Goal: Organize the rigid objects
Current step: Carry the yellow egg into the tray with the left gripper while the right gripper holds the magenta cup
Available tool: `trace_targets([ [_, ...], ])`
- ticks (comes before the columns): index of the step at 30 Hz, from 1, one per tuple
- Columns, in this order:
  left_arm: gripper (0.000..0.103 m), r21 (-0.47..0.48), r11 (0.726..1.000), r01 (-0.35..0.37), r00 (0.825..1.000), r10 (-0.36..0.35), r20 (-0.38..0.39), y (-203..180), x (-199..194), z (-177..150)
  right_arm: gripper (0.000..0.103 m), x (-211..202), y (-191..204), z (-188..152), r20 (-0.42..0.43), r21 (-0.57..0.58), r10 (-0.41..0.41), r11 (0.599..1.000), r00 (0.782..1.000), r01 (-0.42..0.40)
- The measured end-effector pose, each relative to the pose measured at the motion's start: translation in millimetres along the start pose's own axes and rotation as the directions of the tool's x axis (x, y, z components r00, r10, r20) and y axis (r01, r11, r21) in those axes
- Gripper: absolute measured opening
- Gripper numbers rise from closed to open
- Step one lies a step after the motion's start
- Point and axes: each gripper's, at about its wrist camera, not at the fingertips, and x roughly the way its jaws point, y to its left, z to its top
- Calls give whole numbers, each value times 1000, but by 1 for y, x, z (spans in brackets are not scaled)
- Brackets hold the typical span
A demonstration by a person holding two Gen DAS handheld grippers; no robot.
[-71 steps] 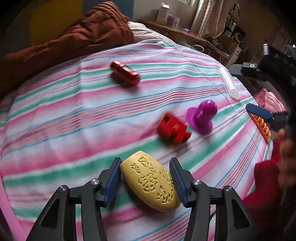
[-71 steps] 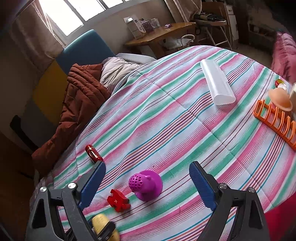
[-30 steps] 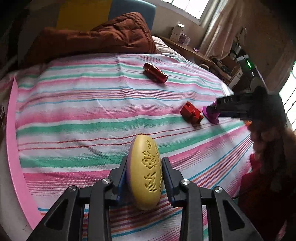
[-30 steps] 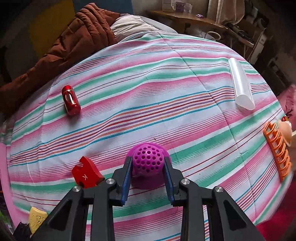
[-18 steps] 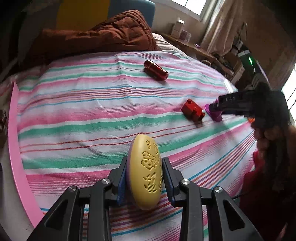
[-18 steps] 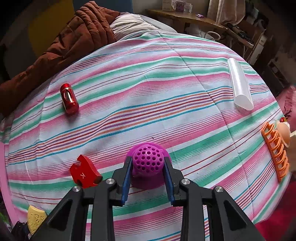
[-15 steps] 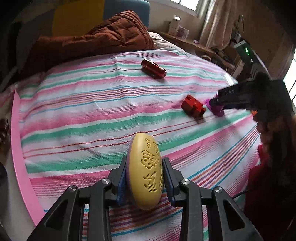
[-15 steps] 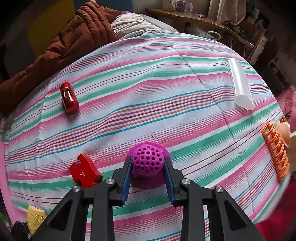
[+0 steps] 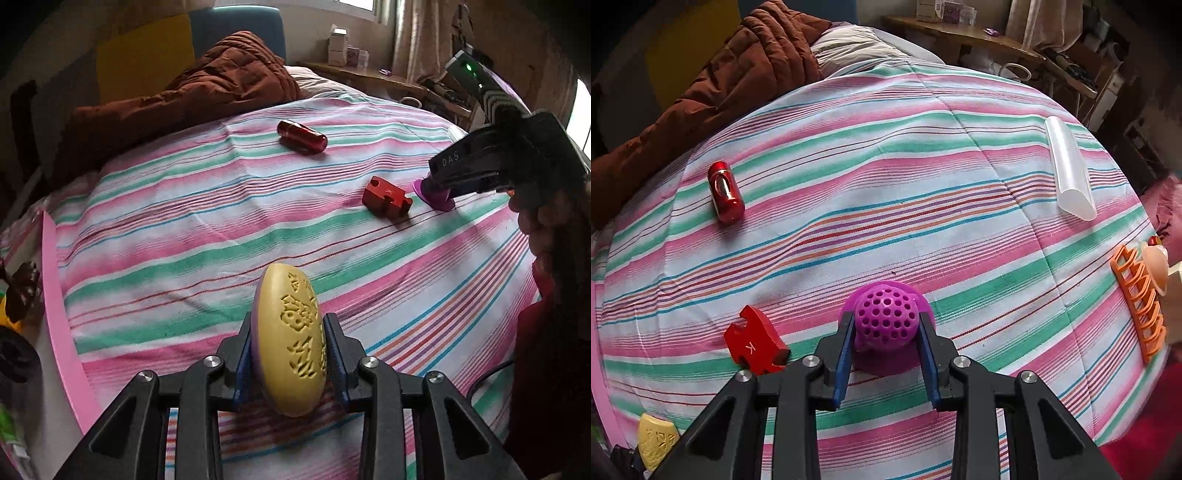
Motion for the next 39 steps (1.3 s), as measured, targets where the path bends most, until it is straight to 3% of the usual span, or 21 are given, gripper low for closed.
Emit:
trace_targets([
  [9, 29, -27, 1000, -1, 999, 2, 51, 6, -29, -1, 32, -1, 3, -2, 5, -20, -9, 1000, 1000, 9],
  [24, 29, -55, 998, 6, 993, 0, 114, 12, -65, 0, 32, 1, 5, 0, 10, -33, -16, 999, 1000, 17],
  [39, 29, -133, 991, 6, 987, 15, 158, 42, -98, -5, 32, 2, 6, 2, 11, -35, -20, 999, 1000, 21],
])
